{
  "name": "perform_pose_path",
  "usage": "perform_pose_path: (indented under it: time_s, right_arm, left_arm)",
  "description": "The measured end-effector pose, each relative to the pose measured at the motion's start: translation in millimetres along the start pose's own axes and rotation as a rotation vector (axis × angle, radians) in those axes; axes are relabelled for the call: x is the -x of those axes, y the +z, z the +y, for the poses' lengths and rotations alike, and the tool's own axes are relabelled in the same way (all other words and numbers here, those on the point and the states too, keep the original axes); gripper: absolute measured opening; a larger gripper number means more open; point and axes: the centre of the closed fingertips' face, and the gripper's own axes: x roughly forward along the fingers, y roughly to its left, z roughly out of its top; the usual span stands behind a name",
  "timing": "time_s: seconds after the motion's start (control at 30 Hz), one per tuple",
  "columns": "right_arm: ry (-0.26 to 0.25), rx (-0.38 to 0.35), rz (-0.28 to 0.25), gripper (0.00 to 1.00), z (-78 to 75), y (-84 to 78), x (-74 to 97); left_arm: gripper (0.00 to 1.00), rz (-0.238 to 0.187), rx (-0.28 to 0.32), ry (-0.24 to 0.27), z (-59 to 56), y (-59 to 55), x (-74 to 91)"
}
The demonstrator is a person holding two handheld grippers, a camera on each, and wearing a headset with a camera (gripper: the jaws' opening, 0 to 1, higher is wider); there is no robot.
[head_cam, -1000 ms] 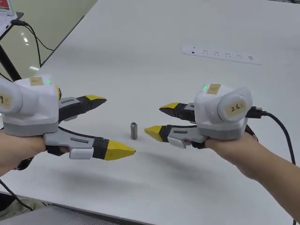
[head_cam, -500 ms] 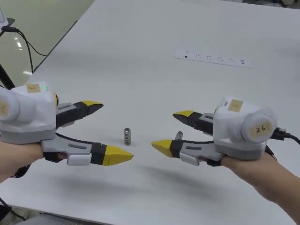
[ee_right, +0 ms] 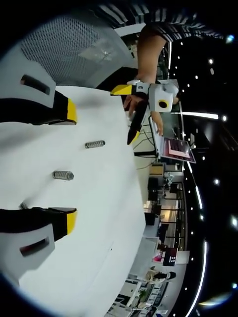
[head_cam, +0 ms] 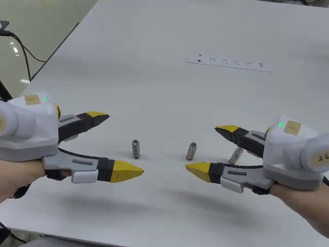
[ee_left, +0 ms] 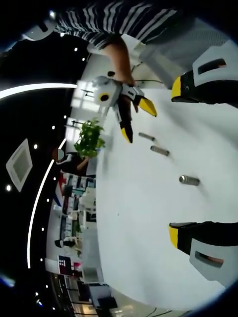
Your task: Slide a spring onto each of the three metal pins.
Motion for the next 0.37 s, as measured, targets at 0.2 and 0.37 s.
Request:
perform_pose_path:
  time_s: [0.2,0.37]
  right_arm:
    - [-0.049,-0.021,0.002,0.75,-12.6,-10.7,21.2]
    - [-0.075,-0.044,0.002,0.82,-20.6,-19.3,35.7]
  left_arm:
    - [0.98,0.002,-0.001,0.0,-1.2,-0.7,-0.6]
    - [0.98,-0.005,-0.002,0.011,1.4,0.4,1.2]
